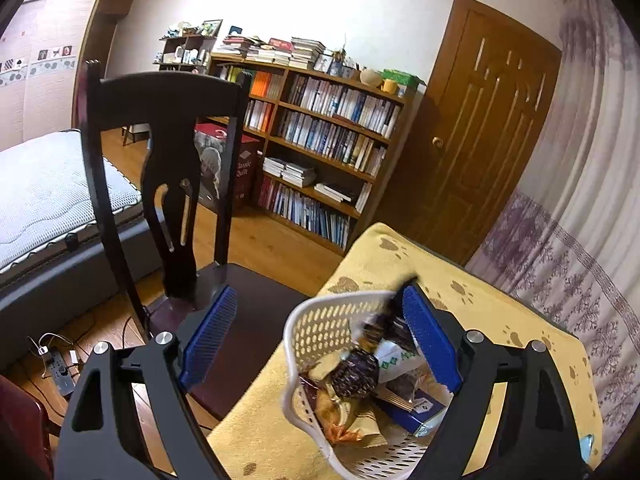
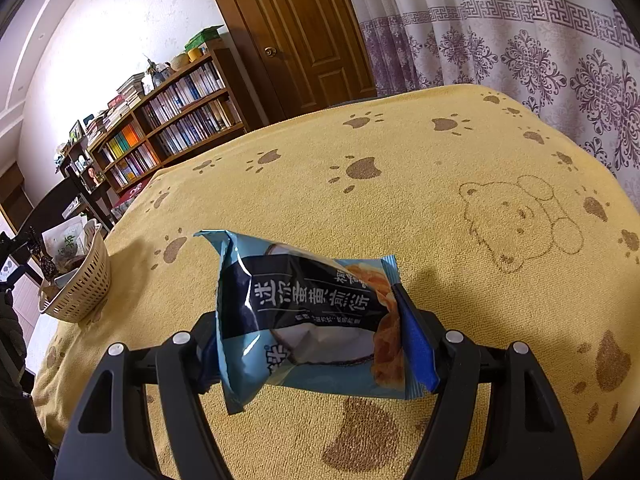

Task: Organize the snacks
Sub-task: 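Carry the purple candy into the basket with the left tool, then open the left tool to release the candy into the basket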

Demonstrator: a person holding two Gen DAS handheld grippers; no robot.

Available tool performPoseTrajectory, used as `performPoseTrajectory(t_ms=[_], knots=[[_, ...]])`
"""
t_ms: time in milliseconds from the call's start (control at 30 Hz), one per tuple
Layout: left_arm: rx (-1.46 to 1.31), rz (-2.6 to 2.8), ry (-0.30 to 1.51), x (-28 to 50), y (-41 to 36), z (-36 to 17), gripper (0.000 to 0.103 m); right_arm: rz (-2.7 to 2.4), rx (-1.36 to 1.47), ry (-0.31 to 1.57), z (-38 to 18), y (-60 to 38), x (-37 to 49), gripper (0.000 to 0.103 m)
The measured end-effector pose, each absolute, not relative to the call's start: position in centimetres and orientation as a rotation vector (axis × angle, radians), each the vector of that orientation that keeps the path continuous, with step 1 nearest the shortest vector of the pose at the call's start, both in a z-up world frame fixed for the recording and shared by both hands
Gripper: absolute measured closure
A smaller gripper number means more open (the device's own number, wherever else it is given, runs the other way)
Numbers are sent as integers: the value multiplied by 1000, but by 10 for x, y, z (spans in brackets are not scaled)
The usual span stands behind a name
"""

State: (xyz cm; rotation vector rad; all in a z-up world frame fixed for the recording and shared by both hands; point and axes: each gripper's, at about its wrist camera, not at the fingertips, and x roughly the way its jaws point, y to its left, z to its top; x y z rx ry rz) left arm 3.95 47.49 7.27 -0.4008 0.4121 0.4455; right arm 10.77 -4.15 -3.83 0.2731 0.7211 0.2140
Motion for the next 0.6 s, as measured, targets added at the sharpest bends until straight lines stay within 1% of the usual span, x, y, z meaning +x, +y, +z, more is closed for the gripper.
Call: performPoseTrajectory(t_ms=[267,600], knots=[[-224,482,494,48,464,68,16,214,273,721,-38,-41,108,31],[-203,563,602,71,477,40,16,215,274,721,-39,-41,108,31]])
